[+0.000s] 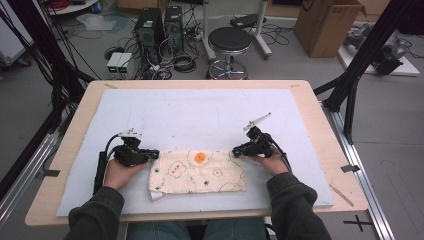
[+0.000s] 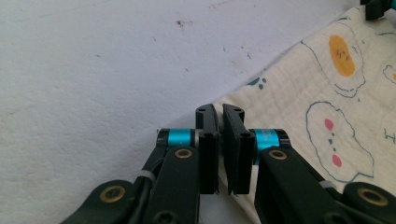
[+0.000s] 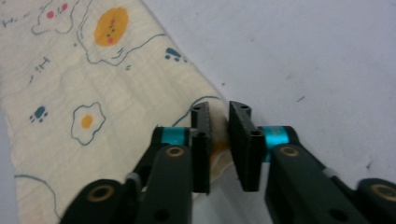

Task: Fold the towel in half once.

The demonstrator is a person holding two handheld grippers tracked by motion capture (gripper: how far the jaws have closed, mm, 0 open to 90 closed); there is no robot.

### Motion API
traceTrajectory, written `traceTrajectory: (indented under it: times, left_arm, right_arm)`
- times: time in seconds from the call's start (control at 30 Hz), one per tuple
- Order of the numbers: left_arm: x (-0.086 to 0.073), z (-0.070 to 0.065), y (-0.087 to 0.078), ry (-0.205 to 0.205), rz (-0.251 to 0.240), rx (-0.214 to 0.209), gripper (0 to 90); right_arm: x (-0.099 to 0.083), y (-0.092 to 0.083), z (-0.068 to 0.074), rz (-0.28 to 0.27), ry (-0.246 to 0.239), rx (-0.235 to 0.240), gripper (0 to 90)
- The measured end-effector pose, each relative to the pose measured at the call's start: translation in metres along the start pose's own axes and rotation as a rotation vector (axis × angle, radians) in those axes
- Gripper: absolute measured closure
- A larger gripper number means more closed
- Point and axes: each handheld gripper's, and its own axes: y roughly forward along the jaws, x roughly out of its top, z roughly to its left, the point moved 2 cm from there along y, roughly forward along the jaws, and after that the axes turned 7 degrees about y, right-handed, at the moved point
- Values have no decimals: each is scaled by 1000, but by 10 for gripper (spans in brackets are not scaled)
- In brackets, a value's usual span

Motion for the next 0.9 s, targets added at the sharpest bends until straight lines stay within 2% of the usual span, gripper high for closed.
traceTrajectory:
  times: [0.13,0.33,0.4,0.5,0.6,0.7,0.8,0.9]
  left_arm:
    - [2,3,-2,-10,-33,34,861]
    - [6,5,-3,-27,-88,75,865]
    - [9,6,-2,-26,-81,82,866]
    - [19,8,0,-23,-101,109,865]
    - [22,11,7,-27,-83,121,865]
    - [20,16,13,-52,-75,128,865]
    - [18,18,18,-52,-58,136,865]
    - [17,20,19,-48,-51,137,865]
  right_arm:
    - [1,-3,1,-5,-11,-34,849]
    - [6,-10,0,-46,-19,-76,853]
    - [10,-13,0,-65,-21,-87,853]
    - [15,-14,-4,-86,-21,-122,853]
    - [16,-12,-10,-92,-1,-136,853]
    - [15,-7,-14,-83,8,-150,852]
    - [15,-1,-17,-59,12,-157,853]
    - [15,2,-21,-72,19,-155,853]
